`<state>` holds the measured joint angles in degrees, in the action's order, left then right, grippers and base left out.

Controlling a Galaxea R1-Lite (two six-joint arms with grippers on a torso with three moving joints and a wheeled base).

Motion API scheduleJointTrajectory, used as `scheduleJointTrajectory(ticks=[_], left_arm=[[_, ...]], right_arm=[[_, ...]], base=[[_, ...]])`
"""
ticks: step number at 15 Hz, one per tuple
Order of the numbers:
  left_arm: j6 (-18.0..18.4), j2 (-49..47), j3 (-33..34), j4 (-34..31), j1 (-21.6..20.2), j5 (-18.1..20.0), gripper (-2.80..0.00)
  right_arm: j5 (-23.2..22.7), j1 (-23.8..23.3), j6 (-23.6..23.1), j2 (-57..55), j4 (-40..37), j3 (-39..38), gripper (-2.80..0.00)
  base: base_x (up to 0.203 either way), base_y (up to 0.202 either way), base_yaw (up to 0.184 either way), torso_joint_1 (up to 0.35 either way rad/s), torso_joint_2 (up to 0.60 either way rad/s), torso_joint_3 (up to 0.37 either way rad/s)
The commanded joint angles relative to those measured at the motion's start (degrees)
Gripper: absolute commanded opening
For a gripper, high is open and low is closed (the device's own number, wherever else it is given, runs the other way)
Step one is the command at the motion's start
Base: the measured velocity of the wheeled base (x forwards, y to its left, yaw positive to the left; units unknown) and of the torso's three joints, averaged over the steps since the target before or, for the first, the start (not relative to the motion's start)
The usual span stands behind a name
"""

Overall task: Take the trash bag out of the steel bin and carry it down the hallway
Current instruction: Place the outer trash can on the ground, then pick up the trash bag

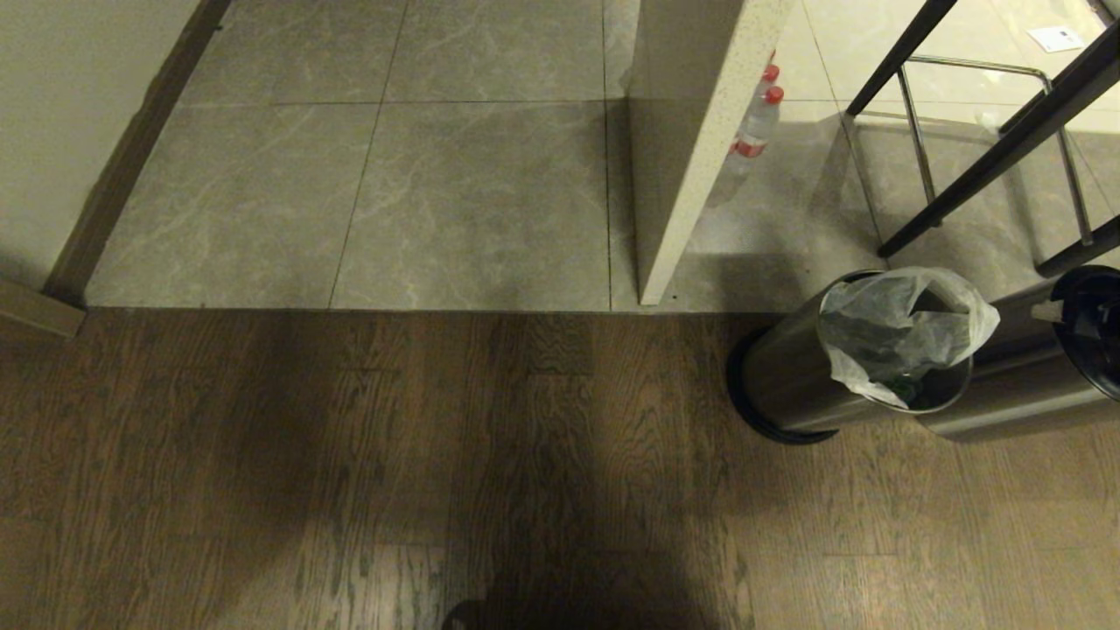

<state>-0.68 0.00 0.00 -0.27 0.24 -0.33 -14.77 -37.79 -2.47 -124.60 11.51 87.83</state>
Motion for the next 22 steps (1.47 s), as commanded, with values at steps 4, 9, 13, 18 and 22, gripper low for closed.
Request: scheduleJointTrajectory(ticks=[4, 9, 13, 18, 22], left_arm=[[0.0, 0.1, 0.1, 0.0, -0.1, 0.0, -2.8], [0.0, 0.1, 0.1, 0.0, -0.1, 0.0, -2.8], [0.0, 0.1, 0.1, 0.0, -0.1, 0.0, -2.8], [0.0, 0.0, 0.1, 0.0, -0.1, 0.0, -2.8], [0.0, 0.0, 0.1, 0.0, -0.1, 0.0, -2.8]], right_arm=[[-1.2, 0.0, 1.1, 12.1, -6.5, -3.6, 0.0], [-1.2, 0.0, 1.1, 12.1, -6.5, -3.6, 0.0], [-1.2, 0.0, 1.1, 12.1, -6.5, -3.6, 0.0], [-1.4, 0.2, 0.8, 12.4, -7.2, -4.0, 0.0], [-2.5, 2.3, -1.6, 31.8, -20.7, -12.1, 0.0]], base=[[0.0, 0.0, 0.0, 0.0, 0.0, 0.0], [0.0, 0.0, 0.0, 0.0, 0.0, 0.0], [0.0, 0.0, 0.0, 0.0, 0.0, 0.0], [0.0, 0.0, 0.0, 0.0, 0.0, 0.0], [0.0, 0.0, 0.0, 0.0, 0.0, 0.0]])
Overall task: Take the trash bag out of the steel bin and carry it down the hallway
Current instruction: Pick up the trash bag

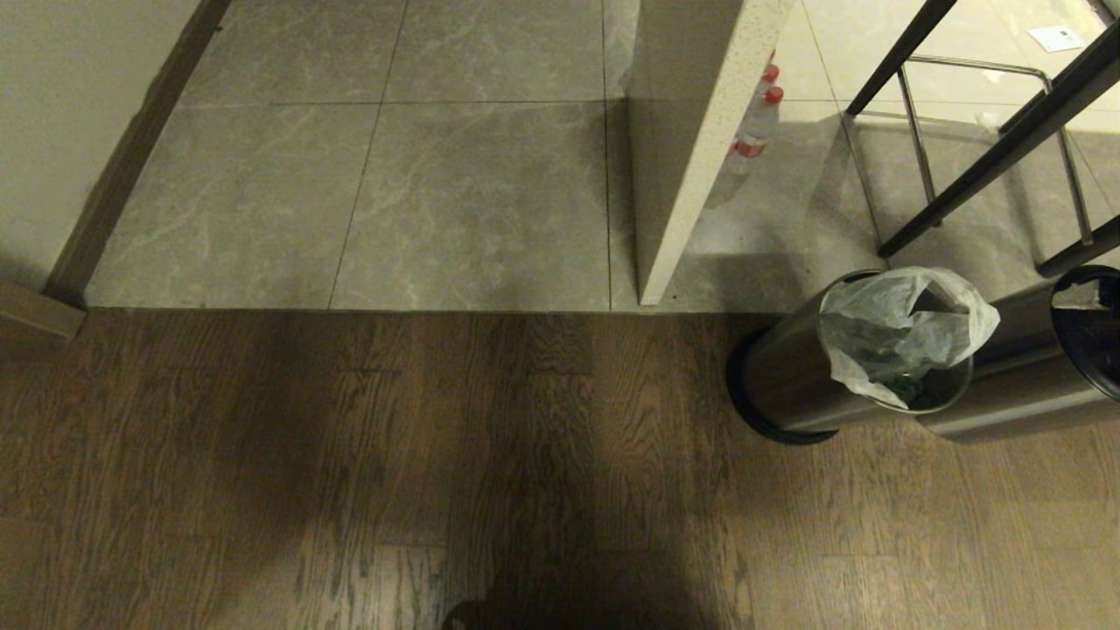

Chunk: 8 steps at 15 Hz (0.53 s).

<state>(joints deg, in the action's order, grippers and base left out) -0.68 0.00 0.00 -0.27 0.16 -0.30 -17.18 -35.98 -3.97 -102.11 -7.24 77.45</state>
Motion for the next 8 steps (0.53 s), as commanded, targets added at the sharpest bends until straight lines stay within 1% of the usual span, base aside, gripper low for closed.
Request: scheduleJointTrajectory(ticks=[1, 2, 4, 5, 8], left_arm=[[0.0, 0.0, 0.1, 0.0, 0.0, 0.0, -2.8], [0.0, 0.0, 0.1, 0.0, 0.0, 0.0, -2.8], [0.0, 0.0, 0.1, 0.0, 0.0, 0.0, -2.8], [0.0, 0.0, 0.1, 0.0, 0.0, 0.0, -2.8], [0.0, 0.0, 0.1, 0.0, 0.0, 0.0, -2.8]], right_arm=[[-0.4, 0.9, -0.7, 16.9, -5.2, -3.7, 0.0], [-0.7, 1.5, -1.3, 23.3, -8.8, -5.9, 0.0], [-1.2, 2.4, -2.4, 29.3, -15.2, -9.7, 0.0], [-1.5, 2.8, -2.8, 29.9, -16.5, -10.4, 0.0], [-1.5, 2.8, -2.8, 29.9, -16.5, -10.4, 0.0]], base=[[0.0, 0.0, 0.0, 0.0, 0.0, 0.0], [0.0, 0.0, 0.0, 0.0, 0.0, 0.0], [0.0, 0.0, 0.0, 0.0, 0.0, 0.0], [0.0, 0.0, 0.0, 0.0, 0.0, 0.0], [0.0, 0.0, 0.0, 0.0, 0.0, 0.0]])
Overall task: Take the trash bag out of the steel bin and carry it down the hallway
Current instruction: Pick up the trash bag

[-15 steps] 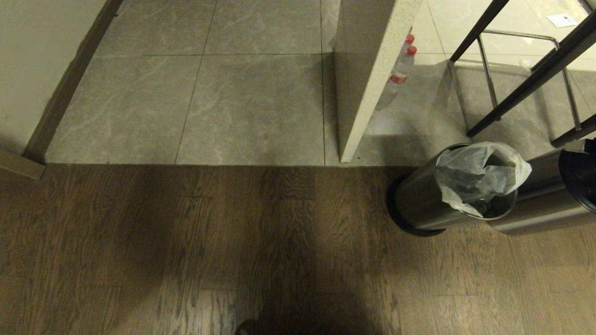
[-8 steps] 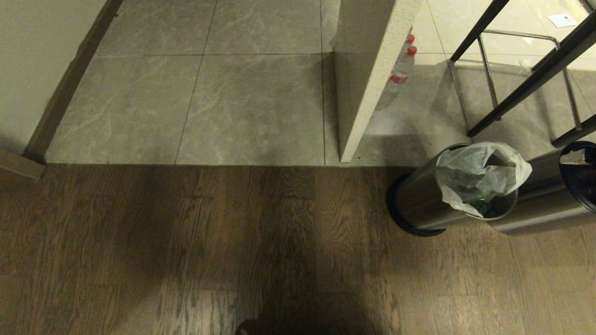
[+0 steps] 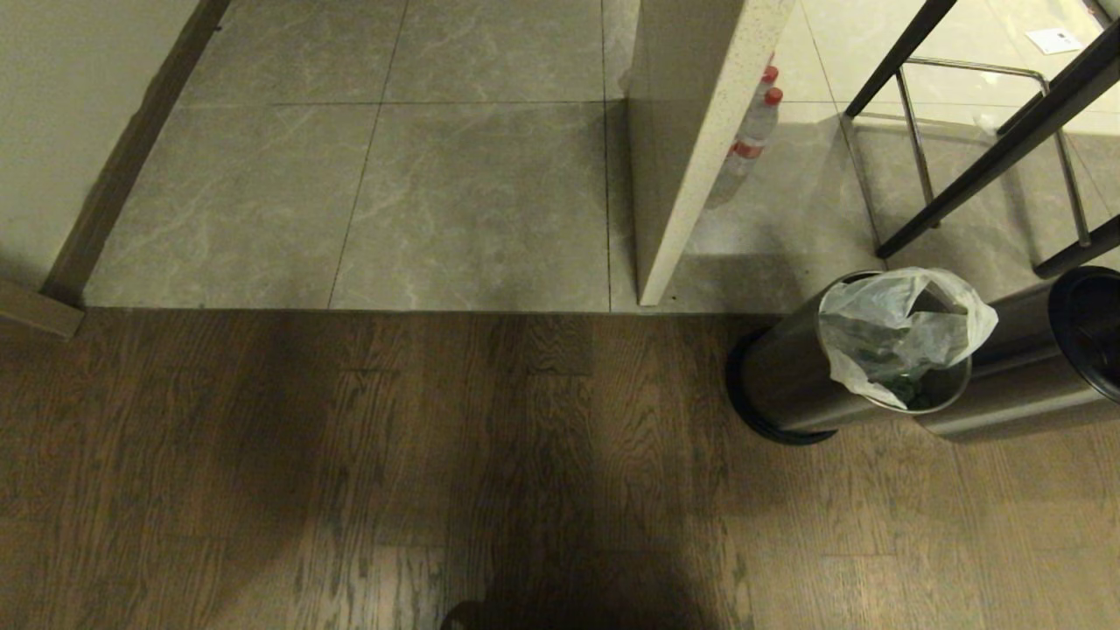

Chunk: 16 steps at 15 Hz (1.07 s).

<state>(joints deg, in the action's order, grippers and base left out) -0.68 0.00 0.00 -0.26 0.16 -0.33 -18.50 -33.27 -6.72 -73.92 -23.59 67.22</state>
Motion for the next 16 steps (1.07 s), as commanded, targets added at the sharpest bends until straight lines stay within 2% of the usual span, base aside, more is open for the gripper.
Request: scheduleJointTrajectory(ticks=[1, 4, 5, 7, 16], left_arm=[[0.0, 0.0, 0.1, 0.0, 0.0, 0.0, -2.8], [0.0, 0.1, 0.1, 0.0, 0.0, -0.1, -2.8], [0.0, 0.1, 0.1, 0.0, 0.0, -0.1, -2.8], [0.0, 0.1, 0.1, 0.0, 0.0, -0.1, -2.8], [0.0, 0.1, 0.1, 0.0, 0.0, -0.1, -2.8]], right_arm=[[-0.1, 0.0, -0.1, 1.7, -0.1, -0.2, 0.0], [-0.3, 1.5, -0.9, 3.2, -0.9, -2.0, 0.0], [-0.4, 2.8, -1.5, 6.1, -1.5, -5.0, -2.8], [-0.5, 5.6, -2.8, 10.8, -2.8, -9.9, -2.8], [-0.6, 5.7, -3.0, 10.9, -3.0, -10.0, -2.8]], base=[[0.0, 0.0, 0.0, 0.0, 0.0, 0.0], [0.0, 0.0, 0.0, 0.0, 0.0, 0.0], [0.0, 0.0, 0.0, 0.0, 0.0, 0.0], [0.0, 0.0, 0.0, 0.0, 0.0, 0.0], [0.0, 0.0, 0.0, 0.0, 0.0, 0.0]])
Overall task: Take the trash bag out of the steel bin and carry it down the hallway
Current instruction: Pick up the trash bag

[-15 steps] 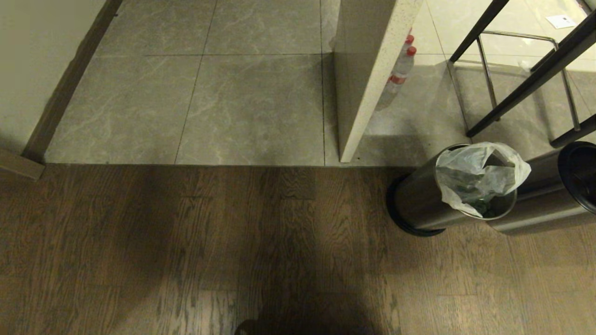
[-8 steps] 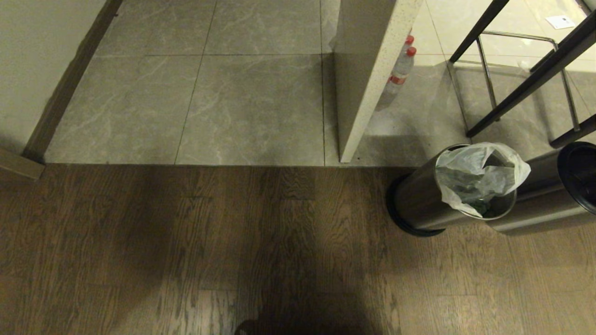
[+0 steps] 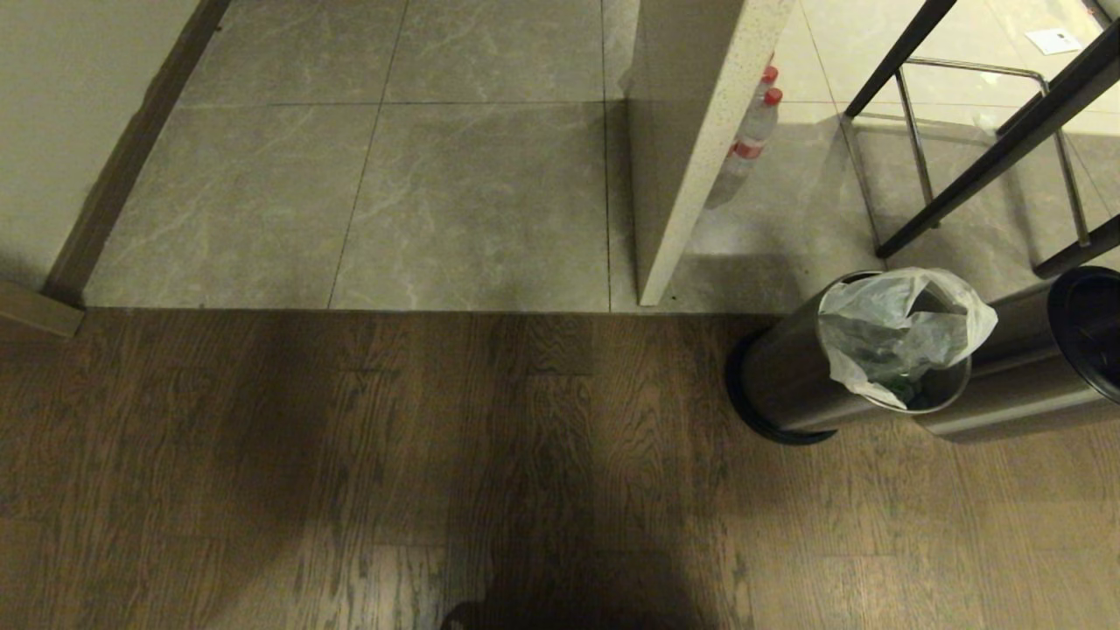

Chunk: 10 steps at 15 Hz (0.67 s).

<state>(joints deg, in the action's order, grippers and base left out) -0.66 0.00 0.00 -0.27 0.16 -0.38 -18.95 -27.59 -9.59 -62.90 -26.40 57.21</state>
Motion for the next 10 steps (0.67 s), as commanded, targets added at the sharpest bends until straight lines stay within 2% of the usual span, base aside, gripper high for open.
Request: scheduleJointTrajectory(ticks=[1, 3, 5, 10], left_arm=[[0.0, 0.0, 0.1, 0.0, 0.0, 0.0, -2.8], [0.0, 0.0, 0.1, 0.0, 0.0, 0.0, -2.8], [0.0, 0.0, 0.1, 0.0, 0.0, 0.0, -2.8], [0.0, 0.0, 0.1, 0.0, 0.0, 0.0, -2.8]], right_arm=[[0.0, 1.0, -0.1, 0.7, -0.7, -0.7, -2.8], [0.3, 4.8, -0.1, 5.5, -2.0, -2.6, -2.8], [3.5, 8.5, 0.2, 8.5, -3.1, -7.0, -2.8], [4.4, 9.0, 0.4, 8.9, -3.5, -7.6, -2.8]], base=[[0.0, 0.0, 0.0, 0.0, 0.0, 0.0], [0.0, 0.0, 0.0, 0.0, 0.0, 0.0], [0.0, 0.0, 0.0, 0.0, 0.0, 0.0], [0.0, 0.0, 0.0, 0.0, 0.0, 0.0]])
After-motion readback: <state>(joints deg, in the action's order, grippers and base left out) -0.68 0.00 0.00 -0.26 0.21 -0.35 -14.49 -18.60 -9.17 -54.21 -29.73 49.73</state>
